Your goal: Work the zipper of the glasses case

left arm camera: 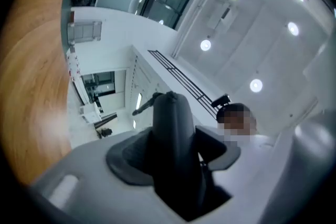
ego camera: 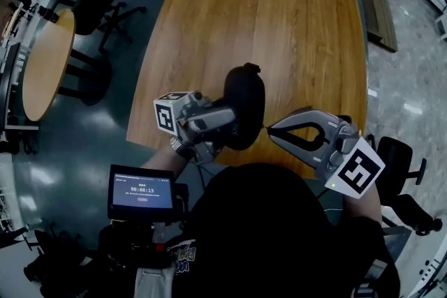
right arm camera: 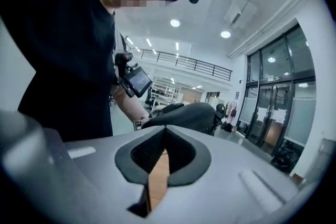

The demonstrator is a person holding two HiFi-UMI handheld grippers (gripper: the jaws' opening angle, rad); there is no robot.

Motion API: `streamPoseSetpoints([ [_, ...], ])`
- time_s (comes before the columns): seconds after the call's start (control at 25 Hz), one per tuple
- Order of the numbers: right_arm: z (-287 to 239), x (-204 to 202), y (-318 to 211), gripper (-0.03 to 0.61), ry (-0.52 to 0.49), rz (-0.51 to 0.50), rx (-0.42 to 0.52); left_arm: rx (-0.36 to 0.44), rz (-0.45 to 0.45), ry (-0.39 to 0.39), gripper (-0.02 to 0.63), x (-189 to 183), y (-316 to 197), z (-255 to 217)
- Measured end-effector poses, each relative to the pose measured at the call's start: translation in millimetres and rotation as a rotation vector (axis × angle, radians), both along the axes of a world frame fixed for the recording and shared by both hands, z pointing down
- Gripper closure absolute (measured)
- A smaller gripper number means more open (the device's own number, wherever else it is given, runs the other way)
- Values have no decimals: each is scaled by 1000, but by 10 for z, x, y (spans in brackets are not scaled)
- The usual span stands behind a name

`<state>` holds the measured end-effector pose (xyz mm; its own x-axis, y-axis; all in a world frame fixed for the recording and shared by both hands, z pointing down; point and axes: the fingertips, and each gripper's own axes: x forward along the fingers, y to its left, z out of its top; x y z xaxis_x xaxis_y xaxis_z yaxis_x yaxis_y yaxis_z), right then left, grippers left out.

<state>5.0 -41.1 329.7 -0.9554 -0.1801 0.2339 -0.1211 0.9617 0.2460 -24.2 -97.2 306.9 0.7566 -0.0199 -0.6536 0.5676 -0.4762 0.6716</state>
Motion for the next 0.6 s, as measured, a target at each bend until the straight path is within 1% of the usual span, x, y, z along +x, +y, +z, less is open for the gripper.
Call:
streamPoseSetpoints([
  [0.08, -7, -8, -24, 572, 10, 24, 21, 0, -90, 11, 362, -11, -53, -49],
  [0.16, -40, 5, -45, 571, -12, 45, 16, -9, -169, 20, 364, -32, -85, -94],
  [0.28, -42, -7, -48, 563, -70, 72, -20, -59, -241, 43, 365, -75, -132, -72],
  [0.36, -17, -24, -45, 564, -79, 91, -6, -112, -243, 78, 364, -125, -163, -25],
  [0.44, -26, -76, -1, 565, -88, 90, 17, -152, -211, 129, 360, -178, -181, -25],
  [0.48, -26, -86, 6, 565, -76, 88, 43, -144, -218, 121, 360, -184, -178, -40],
  [0.56, -9, -33, -42, 575, -43, 97, 89, -118, -254, 56, 363, -157, -184, -34],
  [0.6, -34, -6, -67, 575, -71, 107, 74, -127, -244, 57, 362, -150, -193, -32],
])
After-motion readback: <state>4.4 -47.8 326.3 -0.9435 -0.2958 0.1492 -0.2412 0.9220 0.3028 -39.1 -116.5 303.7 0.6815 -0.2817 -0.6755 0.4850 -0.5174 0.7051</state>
